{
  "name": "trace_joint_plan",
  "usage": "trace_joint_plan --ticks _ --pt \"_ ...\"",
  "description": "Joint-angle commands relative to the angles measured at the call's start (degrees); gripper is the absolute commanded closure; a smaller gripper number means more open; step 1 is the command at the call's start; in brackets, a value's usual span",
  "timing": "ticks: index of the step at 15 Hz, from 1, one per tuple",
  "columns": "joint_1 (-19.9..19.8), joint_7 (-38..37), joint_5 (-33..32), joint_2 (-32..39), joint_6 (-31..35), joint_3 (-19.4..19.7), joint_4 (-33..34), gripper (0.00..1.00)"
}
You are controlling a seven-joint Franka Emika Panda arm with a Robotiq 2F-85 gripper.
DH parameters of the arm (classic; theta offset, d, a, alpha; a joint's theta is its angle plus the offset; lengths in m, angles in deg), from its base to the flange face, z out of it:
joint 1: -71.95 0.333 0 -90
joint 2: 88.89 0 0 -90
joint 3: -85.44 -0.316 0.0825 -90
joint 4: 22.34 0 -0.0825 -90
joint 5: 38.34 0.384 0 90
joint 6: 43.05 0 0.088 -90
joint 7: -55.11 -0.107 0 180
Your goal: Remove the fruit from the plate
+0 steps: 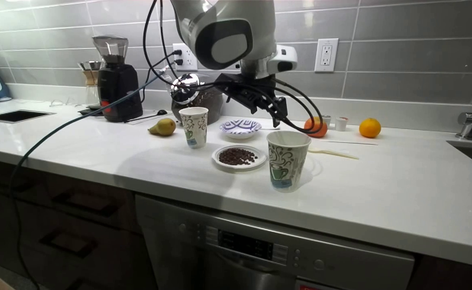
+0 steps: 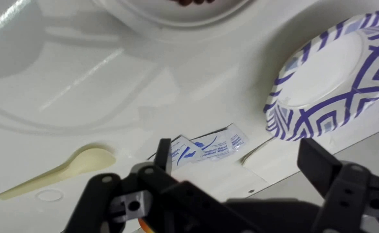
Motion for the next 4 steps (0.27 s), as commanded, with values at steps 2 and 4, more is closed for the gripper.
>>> trace_joint_plan --ticks 2,4 --pt "-0.1 0.1 0.0 0.1 0.0 -0.2 0.2 0.0" --pt "-0.5 0.3 0.0 0.7 0.0 -0.1 0.6 0.0"
